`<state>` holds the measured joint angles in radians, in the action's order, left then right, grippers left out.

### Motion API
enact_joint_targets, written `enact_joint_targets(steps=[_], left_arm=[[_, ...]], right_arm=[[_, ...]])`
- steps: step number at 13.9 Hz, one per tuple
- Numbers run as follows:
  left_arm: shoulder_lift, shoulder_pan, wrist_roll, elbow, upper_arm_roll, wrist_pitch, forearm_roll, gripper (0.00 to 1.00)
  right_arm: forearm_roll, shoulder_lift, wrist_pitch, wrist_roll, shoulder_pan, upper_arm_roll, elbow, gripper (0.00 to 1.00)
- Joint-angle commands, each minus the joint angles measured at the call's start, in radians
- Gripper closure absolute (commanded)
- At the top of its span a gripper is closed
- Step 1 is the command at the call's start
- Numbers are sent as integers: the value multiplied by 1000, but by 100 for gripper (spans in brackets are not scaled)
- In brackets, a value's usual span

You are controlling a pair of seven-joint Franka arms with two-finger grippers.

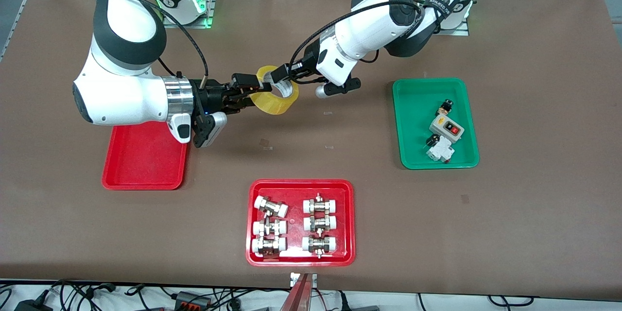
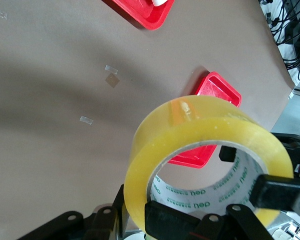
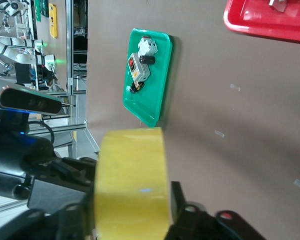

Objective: Left arm passes tape to right arm into tray
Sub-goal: 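Carry the tape with the right gripper while the left gripper withdraws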

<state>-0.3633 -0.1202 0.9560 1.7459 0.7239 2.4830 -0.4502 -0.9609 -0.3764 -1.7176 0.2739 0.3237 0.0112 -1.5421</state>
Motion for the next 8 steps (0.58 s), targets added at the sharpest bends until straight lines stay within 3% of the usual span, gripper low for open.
enact_joint_targets(steps=[1,5,6,7,8], left_arm=[[-8,-6,18,-25,2,4,21,99],[-8,-6,18,-25,2,4,21,98],[-8,-4,18,-25,3,4,21,85],[-8,-6,17,-25,3,4,21,45],[-9,-6,17,-25,3,4,21,22]], right_arm=[[-16,-12,6,1,5,-7,20,62],[-16,-12,4,1,5,-7,20,64],[-16,-12,3,2,5,-5,20,64],[-16,-12,3,1,3,-7,20,64],[-16,-12,3,2,3,-7,20,65]])
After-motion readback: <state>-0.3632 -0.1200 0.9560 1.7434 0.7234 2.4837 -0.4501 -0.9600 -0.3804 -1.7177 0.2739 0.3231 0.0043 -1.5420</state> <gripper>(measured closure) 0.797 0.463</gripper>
